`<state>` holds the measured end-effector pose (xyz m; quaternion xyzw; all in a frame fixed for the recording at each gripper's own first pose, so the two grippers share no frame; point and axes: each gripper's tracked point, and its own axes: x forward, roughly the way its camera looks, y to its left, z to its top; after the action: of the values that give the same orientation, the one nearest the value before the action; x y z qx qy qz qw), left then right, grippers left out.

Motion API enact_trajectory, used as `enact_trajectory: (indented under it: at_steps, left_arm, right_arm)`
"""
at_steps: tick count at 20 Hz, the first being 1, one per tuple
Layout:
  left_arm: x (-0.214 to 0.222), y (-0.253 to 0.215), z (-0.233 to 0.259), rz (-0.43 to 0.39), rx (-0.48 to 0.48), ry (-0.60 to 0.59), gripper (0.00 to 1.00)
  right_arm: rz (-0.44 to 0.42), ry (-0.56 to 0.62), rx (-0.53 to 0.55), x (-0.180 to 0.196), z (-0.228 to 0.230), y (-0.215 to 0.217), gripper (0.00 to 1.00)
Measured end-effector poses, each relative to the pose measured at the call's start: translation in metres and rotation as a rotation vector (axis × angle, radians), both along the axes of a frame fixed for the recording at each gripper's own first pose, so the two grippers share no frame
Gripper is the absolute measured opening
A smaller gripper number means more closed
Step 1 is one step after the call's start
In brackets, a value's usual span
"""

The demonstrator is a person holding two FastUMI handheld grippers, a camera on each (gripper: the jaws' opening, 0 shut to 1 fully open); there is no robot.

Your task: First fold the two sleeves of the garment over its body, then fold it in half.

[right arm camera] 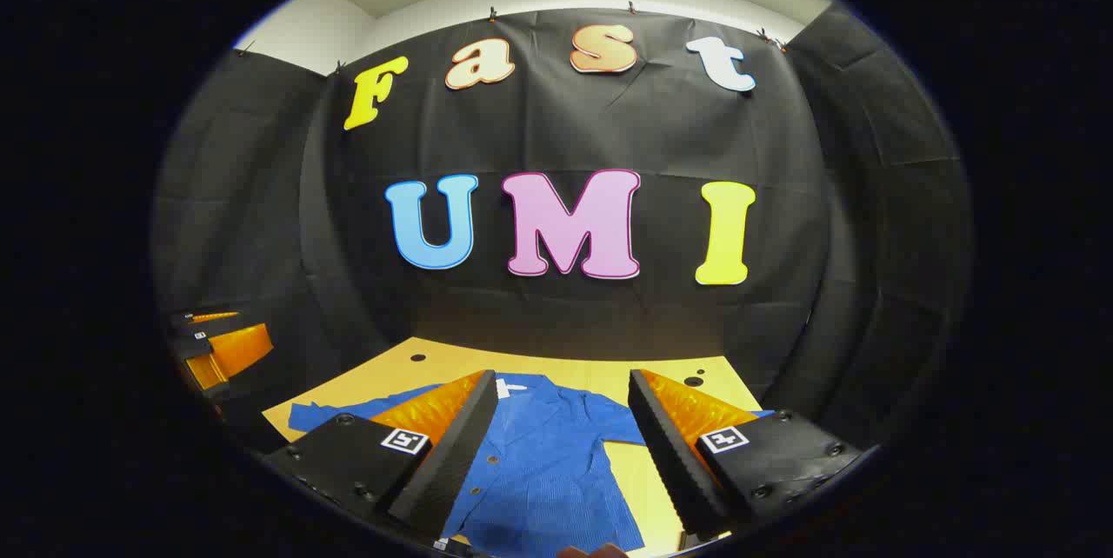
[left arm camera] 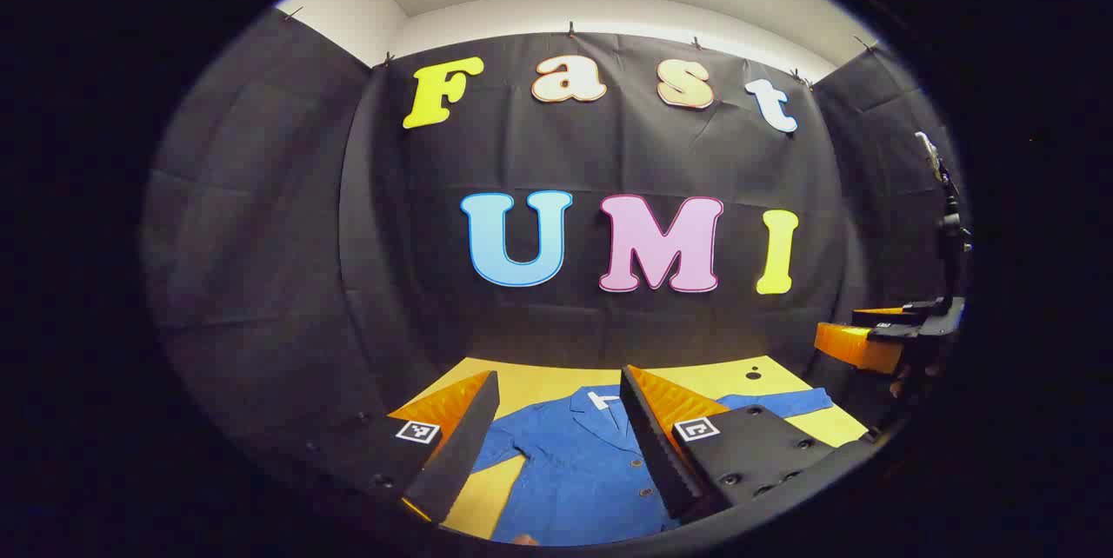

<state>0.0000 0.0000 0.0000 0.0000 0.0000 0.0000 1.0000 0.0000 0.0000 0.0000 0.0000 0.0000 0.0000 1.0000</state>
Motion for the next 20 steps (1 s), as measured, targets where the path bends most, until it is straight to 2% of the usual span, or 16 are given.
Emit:
enact_trajectory:
  at_steps: [10, 20]
  left_arm:
    - [-0.014, 0.028, 0.004, 0.068, -0.011, -0.015, 0.8]
    - [-0.016, 0.024, 0.007, 0.055, -0.026, -0.024, 0.8]
  right_arm:
    - [-0.006, -0.005, -0.035, 0.005, 0.005, 0.003, 0.96]
    - [-0.002, -0.026, -0.075, 0.0, 0.012, 0.01, 0.96]
